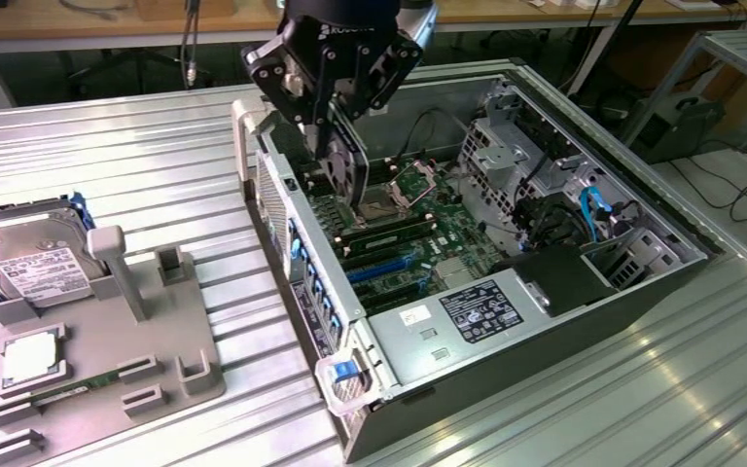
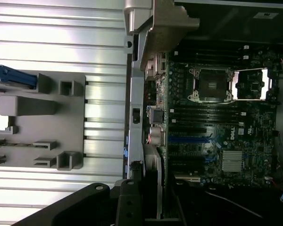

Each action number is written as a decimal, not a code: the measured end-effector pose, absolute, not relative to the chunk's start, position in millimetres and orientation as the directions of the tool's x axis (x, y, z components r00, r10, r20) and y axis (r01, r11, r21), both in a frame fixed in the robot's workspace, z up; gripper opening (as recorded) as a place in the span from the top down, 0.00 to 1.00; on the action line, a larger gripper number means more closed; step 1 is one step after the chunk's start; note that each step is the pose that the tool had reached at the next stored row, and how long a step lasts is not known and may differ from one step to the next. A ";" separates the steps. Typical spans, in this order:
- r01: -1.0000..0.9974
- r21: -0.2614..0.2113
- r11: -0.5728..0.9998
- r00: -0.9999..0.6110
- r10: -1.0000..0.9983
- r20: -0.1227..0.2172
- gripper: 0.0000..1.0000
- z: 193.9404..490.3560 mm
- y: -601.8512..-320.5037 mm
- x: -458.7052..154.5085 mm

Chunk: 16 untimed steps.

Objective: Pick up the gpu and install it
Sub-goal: 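Pick up the gpu and move the gpu toward the slot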

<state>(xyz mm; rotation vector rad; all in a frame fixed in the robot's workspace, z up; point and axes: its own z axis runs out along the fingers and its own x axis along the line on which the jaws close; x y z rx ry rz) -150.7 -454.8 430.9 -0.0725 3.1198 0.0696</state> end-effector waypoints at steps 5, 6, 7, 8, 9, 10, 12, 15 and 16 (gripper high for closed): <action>-0.047 0.044 0.998 -0.999 -0.046 -0.021 0.72 430.9 -454.9 -141.4; -0.047 0.044 0.998 -0.999 -0.046 -0.021 0.72 430.9 -454.9 -139.2; -0.047 0.044 0.998 -0.999 -0.046 -0.021 0.72 430.9 -454.8 -136.9; -0.047 0.044 0.998 -0.999 -0.046 -0.021 0.72 430.8 -454.8 -134.5; -0.047 0.044 0.998 -0.999 -0.046 -0.021 0.72 430.9 -454.9 -132.5; -0.047 0.044 0.998 -0.999 -0.046 -0.021 0.72 430.9 -454.8 -129.3; -0.047 0.044 0.998 -0.999 -0.046 -0.021 0.72 430.9 -454.8 -121.6; -0.047 0.044 0.998 -0.999 -0.046 -0.021 0.72 430.9 -454.8 -111.4; -0.047 0.044 0.998 -0.999 -0.046 -0.021 0.72 430.9 -454.8 -109.6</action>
